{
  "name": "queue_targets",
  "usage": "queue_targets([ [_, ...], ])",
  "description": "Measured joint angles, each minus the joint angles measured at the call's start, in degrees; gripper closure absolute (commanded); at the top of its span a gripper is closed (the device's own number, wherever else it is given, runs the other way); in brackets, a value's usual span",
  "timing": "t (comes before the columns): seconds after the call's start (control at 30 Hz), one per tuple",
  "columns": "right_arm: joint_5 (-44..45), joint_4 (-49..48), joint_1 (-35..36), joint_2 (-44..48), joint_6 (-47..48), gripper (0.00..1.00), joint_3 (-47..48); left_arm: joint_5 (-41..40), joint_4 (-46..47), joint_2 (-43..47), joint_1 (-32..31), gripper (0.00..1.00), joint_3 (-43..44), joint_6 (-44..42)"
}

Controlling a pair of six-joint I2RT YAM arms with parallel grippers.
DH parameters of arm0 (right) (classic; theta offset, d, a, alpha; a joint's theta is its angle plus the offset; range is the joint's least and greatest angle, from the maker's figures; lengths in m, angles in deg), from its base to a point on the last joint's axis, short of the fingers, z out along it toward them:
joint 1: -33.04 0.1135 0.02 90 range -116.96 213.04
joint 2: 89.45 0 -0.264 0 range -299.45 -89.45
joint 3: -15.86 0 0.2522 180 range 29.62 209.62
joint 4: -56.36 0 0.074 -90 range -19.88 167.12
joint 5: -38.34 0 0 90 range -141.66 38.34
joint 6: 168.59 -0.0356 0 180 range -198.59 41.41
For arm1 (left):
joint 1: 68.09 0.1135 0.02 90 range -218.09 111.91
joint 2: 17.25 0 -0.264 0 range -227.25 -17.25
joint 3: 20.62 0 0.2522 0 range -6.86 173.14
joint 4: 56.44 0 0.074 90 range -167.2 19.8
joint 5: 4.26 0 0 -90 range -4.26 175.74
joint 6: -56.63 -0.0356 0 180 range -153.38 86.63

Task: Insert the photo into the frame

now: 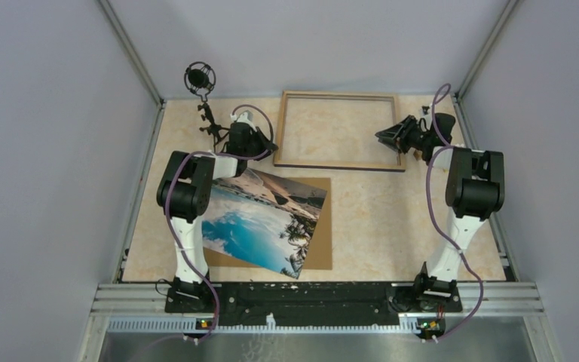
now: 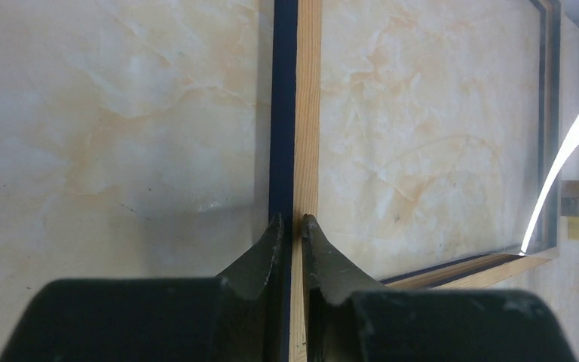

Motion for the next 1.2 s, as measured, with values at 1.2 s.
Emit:
queue_targets([
  [1.2, 2.21, 23.80, -1.33, -2.78, 6.16, 0.72, 12.15, 4.55, 0.94, 0.26, 0.13, 0.87, -1.05, -1.14],
])
